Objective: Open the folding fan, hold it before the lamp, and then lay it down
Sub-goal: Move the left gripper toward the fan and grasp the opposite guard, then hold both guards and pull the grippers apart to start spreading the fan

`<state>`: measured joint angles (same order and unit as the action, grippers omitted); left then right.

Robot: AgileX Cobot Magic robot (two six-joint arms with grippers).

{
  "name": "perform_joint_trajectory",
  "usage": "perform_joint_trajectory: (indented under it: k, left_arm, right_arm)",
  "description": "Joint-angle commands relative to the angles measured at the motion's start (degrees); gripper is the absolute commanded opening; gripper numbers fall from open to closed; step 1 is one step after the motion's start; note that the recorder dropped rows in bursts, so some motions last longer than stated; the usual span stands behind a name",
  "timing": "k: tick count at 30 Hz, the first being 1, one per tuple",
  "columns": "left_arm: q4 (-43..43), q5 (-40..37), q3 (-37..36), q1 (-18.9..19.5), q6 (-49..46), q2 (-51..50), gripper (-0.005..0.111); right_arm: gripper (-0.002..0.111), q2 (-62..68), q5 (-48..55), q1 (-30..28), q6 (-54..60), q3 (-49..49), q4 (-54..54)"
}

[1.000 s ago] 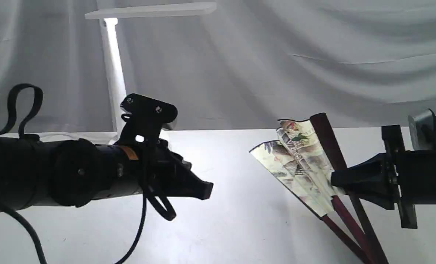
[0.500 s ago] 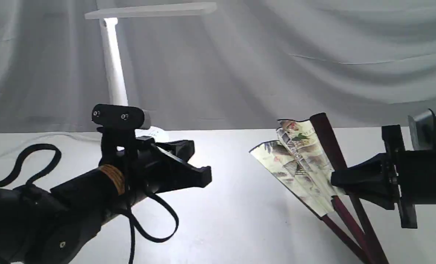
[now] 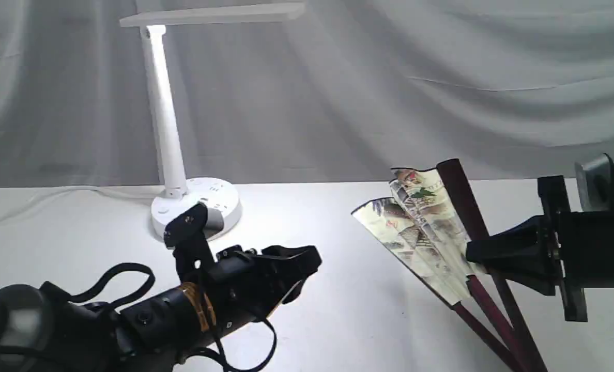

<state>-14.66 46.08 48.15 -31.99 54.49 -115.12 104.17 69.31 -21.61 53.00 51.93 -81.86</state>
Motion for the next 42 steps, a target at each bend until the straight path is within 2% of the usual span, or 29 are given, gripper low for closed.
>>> perform_joint_trajectory:
  k: [1, 5, 11, 17, 21, 30, 35, 37, 42]
  left_arm:
    - [-4.6, 1.8, 2.3, -0.3, 10.6, -2.5, 0.051]
    - [-8.9, 2.7, 5.0, -0.3, 24.4, -5.5, 0.054]
    - [-12.6, 11.1, 9.5, -0.3, 38.6, -10.8, 0.054]
    - [-12.8, 12.2, 13.2, -0.3, 43.6, -14.2, 0.054]
    - [-12.8, 12.3, 15.1, -0.3, 50.8, -16.1, 0.054]
    - [-11.2, 13.6, 19.8, -3.5, 51.9, -18.5, 0.054]
    - [-11.2, 15.8, 22.1, -3.7, 53.7, -19.2, 0.054]
    - [-11.2, 15.6, 22.5, -3.7, 54.1, -19.2, 0.051]
    - [-11.3, 13.7, 22.6, -3.7, 54.1, -19.2, 0.033]
  right_arm:
    - [0.000, -0.7, 0.7, -0.3, 1.1, -0.2, -1.0]
    - [0.000, -0.7, 0.7, -0.3, 1.7, -0.2, -1.0]
    - [0.000, -0.7, 0.7, -0.3, 2.4, -0.2, -1.0]
    - [0.000, -0.7, 0.7, 0.0, 2.4, -0.2, -1.0]
    - [0.000, -0.6, 0.7, 1.1, 2.4, -0.2, -1.0]
    - [0.000, -0.4, 0.7, 1.6, 2.4, -0.2, -1.0]
    - [0.000, -0.4, 0.7, 1.6, 2.4, -0.2, -0.7]
    - [0.000, -0.4, 0.7, 1.6, 2.4, -0.2, -0.7]
    - [0.000, -0.4, 0.7, 1.6, 2.4, -0.2, -0.7]
